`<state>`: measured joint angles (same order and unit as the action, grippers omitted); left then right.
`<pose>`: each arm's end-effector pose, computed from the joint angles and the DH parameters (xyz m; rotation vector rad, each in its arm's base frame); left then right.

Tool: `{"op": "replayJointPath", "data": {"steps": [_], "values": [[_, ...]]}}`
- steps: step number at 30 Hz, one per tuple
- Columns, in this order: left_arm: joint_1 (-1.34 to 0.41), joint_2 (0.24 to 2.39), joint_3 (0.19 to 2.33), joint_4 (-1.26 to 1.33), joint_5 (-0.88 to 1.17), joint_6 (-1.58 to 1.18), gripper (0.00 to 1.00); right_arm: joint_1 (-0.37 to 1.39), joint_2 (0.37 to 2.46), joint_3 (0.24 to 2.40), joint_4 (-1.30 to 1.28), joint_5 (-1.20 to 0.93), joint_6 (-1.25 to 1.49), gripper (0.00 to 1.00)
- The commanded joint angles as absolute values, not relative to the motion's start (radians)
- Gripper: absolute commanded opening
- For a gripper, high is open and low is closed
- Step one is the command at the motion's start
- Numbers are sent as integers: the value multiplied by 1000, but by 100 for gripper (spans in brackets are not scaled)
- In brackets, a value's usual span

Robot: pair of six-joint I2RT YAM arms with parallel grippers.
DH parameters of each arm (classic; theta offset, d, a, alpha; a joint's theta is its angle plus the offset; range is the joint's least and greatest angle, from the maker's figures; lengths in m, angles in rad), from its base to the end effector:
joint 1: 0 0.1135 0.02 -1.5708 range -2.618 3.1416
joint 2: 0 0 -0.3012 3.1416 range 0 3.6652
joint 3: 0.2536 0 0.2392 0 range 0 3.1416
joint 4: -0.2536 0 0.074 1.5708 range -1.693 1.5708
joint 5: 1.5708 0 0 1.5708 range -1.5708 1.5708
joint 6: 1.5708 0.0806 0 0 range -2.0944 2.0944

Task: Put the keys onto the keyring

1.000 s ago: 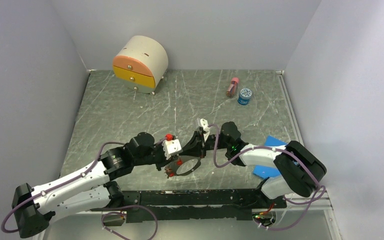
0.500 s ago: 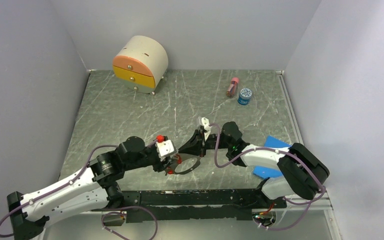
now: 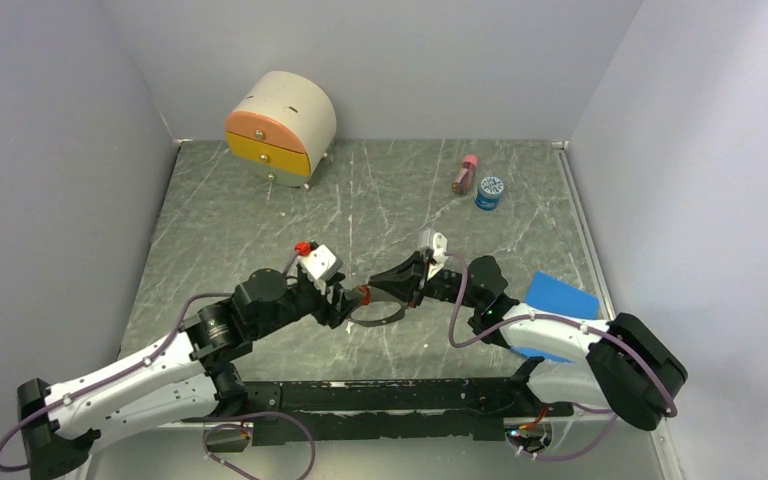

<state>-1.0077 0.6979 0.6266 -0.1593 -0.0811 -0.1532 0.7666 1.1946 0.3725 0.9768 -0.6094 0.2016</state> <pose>0.0988 -0.1443 0.3151 0.7180 1.7217 -0.7470 0.1476 0.2062 0.2864 -0.9272 1.2596 1.2068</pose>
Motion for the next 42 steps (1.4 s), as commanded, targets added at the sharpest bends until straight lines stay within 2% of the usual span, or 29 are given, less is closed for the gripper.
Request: {"op": "replayJointPath", "data": {"steps": [1, 4, 9, 13, 16, 20, 23, 26, 35, 39, 40, 42], "values": [[-1011, 753, 650, -12, -47, -193, 62, 768, 1155, 389, 1022, -559, 196, 0], [-1009, 795, 666, -8, -30, -140, 55, 768, 1148, 386, 1025, -563, 198, 0], [-1008, 839, 690, -22, -38, -74, 36, 768, 1138, 390, 1008, -585, 190, 0], [-1003, 851, 686, -8, -22, -48, 28, 768, 1135, 396, 988, -593, 186, 0], [-1002, 855, 683, 24, -11, -37, 29, 768, 1139, 392, 998, -595, 186, 0], [-1000, 858, 683, 33, -9, -32, 36, 767, 1143, 399, 991, -602, 186, 0], [-999, 861, 672, 49, 17, -23, 24, 768, 1150, 396, 1004, -599, 187, 0], [-997, 867, 682, 22, 14, -14, 4, 768, 1150, 399, 1002, -597, 187, 0], [-996, 822, 678, -35, 2, -12, 3, 768, 1149, 400, 998, -579, 185, 0], [-996, 825, 696, -85, -24, -12, 3, 768, 1148, 399, 1004, -583, 189, 9], [-996, 826, 699, -87, -24, -12, 2, 768, 1144, 399, 1000, -585, 188, 15], [-996, 829, 704, -88, -31, -19, 3, 767, 1133, 390, 998, -568, 184, 39]]}}
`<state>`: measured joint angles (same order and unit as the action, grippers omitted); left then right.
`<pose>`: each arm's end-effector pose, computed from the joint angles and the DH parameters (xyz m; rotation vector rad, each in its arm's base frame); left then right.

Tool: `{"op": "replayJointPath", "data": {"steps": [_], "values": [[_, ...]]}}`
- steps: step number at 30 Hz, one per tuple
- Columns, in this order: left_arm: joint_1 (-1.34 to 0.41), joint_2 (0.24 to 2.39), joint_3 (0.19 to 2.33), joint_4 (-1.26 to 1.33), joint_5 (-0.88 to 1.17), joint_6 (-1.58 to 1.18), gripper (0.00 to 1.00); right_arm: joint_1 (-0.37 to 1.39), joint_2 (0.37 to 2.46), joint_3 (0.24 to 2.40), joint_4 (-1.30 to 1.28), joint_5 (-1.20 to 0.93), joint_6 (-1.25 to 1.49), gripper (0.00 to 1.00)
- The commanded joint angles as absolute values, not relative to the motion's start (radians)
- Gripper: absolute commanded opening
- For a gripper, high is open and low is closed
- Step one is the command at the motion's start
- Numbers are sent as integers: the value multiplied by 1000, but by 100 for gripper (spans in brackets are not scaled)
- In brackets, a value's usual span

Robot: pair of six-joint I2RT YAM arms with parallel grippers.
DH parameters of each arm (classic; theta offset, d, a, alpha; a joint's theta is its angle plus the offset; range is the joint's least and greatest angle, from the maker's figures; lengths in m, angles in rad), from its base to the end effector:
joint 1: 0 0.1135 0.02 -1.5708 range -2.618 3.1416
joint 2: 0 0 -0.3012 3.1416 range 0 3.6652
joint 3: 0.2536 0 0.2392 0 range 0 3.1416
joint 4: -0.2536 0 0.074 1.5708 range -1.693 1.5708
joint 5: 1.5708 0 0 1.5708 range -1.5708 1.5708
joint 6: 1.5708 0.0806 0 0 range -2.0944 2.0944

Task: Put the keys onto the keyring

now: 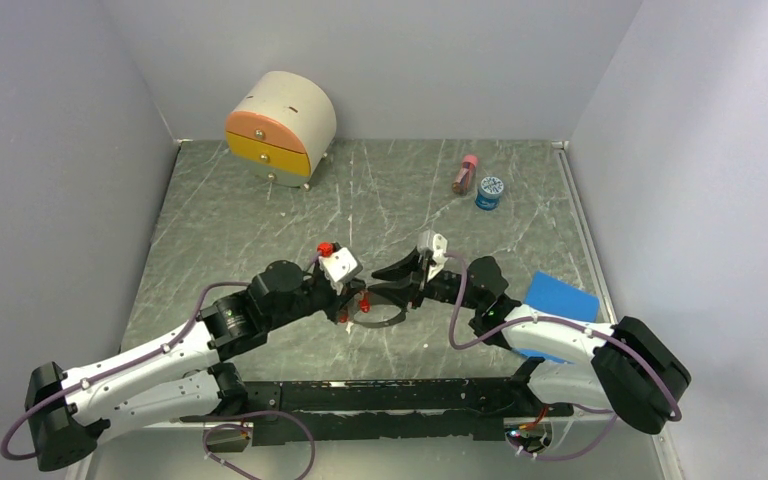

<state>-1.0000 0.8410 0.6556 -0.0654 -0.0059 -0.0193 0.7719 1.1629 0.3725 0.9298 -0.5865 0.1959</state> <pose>0.1126 -0.1744 0.3159 0.8820 1.6612 -0.7073 0.1451 0.2034 0.2873 -0.9169 1.2783 1.1923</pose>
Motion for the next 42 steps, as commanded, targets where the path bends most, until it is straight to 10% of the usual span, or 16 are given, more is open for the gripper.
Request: {"op": "replayJointPath", "data": {"steps": [1, 11, 23, 34, 42], "values": [[-996, 833, 709, -93, -43, -31, 3, 767, 1125, 384, 998, -553, 180, 47], [-996, 897, 838, -311, -120, -159, 3, 768, 990, 336, 918, -389, -26, 98], [-996, 937, 882, -403, -245, -317, 2, 765, 1074, 470, 733, -436, 29, 99], [-995, 957, 909, -402, -364, -418, 3, 769, 1219, 539, 632, -675, 39, 68], [-996, 994, 929, -444, -449, -452, 3, 781, 1256, 556, 600, -748, 72, 25]]}}
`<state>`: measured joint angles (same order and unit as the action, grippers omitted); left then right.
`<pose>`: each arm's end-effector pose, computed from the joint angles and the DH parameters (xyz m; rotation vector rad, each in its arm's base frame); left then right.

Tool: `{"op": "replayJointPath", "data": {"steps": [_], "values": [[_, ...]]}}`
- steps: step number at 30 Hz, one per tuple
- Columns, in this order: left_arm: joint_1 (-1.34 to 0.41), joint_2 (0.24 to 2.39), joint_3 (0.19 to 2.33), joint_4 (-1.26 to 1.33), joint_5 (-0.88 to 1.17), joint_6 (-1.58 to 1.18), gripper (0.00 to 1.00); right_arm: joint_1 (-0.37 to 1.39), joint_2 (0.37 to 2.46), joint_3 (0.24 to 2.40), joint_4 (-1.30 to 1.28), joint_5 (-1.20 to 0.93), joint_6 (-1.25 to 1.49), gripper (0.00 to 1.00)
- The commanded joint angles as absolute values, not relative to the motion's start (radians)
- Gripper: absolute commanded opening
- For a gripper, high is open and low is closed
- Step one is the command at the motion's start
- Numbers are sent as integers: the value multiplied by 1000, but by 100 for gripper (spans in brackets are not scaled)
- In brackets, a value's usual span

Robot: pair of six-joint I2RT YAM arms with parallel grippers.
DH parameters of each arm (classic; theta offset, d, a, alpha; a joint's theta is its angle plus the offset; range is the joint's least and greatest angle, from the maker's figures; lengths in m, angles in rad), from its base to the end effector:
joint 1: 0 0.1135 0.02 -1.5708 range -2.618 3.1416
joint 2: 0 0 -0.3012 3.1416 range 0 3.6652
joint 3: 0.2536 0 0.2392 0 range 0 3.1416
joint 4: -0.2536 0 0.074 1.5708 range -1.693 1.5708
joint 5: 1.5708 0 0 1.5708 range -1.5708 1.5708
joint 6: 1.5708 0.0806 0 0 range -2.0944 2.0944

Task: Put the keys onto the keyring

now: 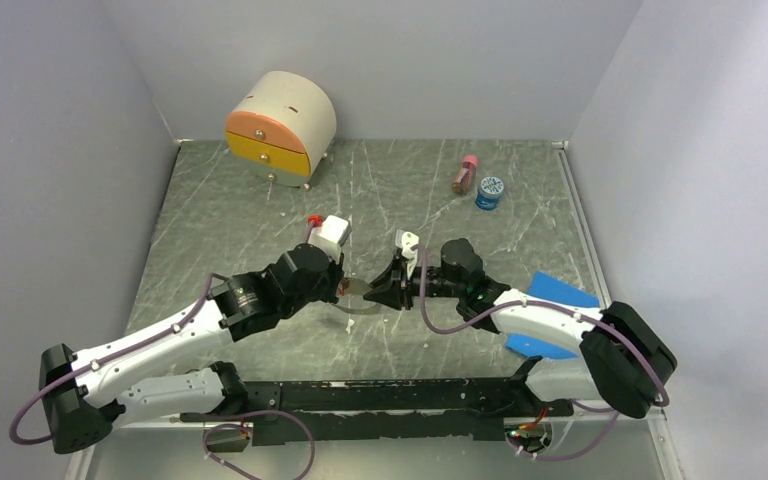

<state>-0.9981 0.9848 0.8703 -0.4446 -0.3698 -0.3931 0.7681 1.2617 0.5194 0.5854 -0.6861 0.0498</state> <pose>0.1419 -0.1664 0.3185 0.4196 2.0777 -0.4457 0.1618 0.2273 0.2668 -1.1232 1.4614 1.1766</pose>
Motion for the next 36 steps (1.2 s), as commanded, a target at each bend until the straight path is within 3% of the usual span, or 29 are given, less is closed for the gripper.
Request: {"op": "replayJointPath", "data": {"steps": [1, 16, 22, 28, 36], "values": [[-996, 997, 931, -450, -456, -457, 2, 789, 1253, 549, 602, -744, 70, 25], [-995, 1064, 902, -387, -438, -503, 2, 871, 1230, 549, 570, -725, 56, 42], [-995, 1037, 842, -318, -400, -463, 3, 868, 1180, 525, 624, -681, 99, 55], [-993, 967, 774, -234, -330, -383, 3, 825, 1121, 485, 681, -641, 155, 75], [-989, 983, 748, -184, -297, -309, 2, 704, 1121, 406, 793, -660, 280, 88]]}}
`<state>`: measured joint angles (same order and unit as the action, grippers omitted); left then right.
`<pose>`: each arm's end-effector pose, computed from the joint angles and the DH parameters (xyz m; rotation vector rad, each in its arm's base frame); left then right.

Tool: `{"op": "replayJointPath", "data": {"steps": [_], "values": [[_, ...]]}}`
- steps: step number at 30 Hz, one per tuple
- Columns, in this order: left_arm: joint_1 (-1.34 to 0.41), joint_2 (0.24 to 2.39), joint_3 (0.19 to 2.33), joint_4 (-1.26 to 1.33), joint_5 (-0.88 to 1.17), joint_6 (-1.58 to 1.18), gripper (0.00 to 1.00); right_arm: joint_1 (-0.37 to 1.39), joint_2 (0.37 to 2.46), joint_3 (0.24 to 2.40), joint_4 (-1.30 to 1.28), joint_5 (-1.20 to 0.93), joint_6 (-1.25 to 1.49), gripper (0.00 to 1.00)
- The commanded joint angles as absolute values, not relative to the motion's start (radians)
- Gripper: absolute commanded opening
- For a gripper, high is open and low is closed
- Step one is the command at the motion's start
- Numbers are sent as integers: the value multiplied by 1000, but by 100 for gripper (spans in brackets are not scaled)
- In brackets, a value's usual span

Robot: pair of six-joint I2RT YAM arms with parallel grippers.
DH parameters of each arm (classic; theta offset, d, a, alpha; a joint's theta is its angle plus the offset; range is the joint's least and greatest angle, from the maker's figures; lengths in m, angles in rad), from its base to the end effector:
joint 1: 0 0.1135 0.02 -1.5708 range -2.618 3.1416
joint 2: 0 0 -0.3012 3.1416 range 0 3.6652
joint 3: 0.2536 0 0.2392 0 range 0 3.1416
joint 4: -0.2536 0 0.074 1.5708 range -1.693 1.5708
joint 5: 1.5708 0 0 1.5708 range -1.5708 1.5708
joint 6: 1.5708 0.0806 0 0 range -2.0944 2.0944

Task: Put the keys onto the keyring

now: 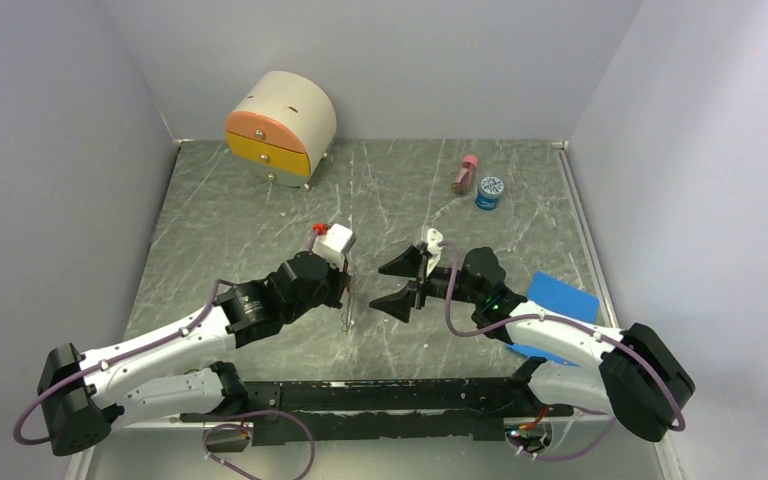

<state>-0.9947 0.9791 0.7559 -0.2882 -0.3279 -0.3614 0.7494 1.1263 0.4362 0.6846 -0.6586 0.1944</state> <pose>0.1428 -0.1722 0.2972 0.4563 2.0396 -0.4960 0.1458 0.2030 0.2835 -0.9791 1.4156 1.2328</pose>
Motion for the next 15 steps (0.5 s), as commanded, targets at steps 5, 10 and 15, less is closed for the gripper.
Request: {"op": "replayJointPath", "data": {"steps": [5, 10, 15], "values": [[-990, 1021, 729, -92, -277, -299, 2, 646, 1130, 367, 845, -644, 353, 98], [-985, 1048, 692, 64, -221, -272, 2, 610, 1126, 346, 830, -599, 381, 99], [-946, 1087, 630, 202, -168, -305, 2, 593, 1114, 344, 790, -550, 376, 99]]}}
